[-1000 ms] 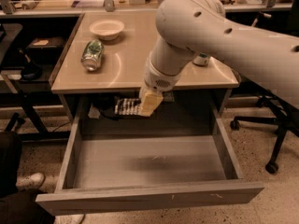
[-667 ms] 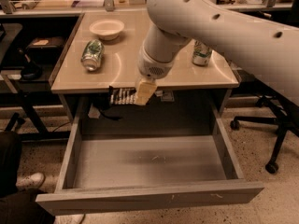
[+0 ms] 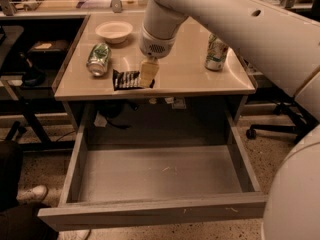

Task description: Pick rxbar chocolate from top drawer and place on counter

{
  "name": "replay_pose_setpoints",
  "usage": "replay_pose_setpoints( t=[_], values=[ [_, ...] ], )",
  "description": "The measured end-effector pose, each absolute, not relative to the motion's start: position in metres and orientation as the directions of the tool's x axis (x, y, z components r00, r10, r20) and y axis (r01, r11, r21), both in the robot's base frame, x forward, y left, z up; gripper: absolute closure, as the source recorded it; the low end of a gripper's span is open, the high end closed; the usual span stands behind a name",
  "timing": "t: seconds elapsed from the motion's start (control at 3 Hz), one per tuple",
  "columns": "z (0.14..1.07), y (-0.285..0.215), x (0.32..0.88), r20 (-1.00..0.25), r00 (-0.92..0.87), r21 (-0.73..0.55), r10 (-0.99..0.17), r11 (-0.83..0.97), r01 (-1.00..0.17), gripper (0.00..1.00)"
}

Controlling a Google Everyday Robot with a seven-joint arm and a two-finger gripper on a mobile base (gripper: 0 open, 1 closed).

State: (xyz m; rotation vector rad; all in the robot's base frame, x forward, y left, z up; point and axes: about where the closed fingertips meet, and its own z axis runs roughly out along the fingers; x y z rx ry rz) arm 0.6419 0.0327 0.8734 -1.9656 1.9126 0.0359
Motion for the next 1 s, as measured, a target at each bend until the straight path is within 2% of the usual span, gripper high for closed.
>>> replay_pose_setpoints(
  t=[1.0],
  values=[
    [0.860,-0.023,0.711,-0.292,-0.092,-0.241,-0.952,0.167,-0.956,1.00]
  ],
)
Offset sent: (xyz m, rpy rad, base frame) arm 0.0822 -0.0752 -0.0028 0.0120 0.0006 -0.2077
